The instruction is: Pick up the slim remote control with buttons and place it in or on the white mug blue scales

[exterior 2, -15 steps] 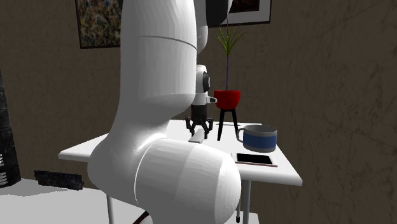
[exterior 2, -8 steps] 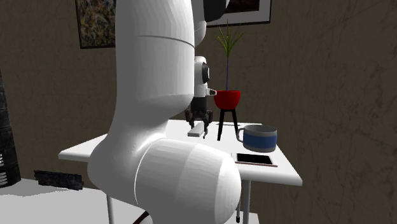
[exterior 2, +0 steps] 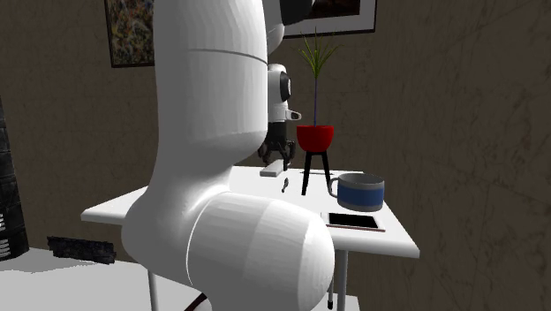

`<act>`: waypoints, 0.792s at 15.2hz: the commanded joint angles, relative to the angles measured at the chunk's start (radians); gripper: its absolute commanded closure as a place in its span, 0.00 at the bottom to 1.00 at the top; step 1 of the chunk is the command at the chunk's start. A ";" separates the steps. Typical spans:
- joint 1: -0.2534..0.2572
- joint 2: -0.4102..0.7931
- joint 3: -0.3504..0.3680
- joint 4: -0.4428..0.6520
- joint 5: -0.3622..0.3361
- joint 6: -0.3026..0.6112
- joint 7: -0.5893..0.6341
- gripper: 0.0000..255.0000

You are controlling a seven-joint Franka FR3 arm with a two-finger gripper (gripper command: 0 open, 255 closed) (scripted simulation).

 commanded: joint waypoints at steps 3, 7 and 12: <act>-0.001 -0.015 -0.001 0.037 0.005 -0.052 -0.005 1.00; -0.001 -0.024 -0.001 0.076 0.008 -0.099 -0.007 1.00; -0.056 0.016 -0.058 0.122 -0.003 -0.105 -0.115 1.00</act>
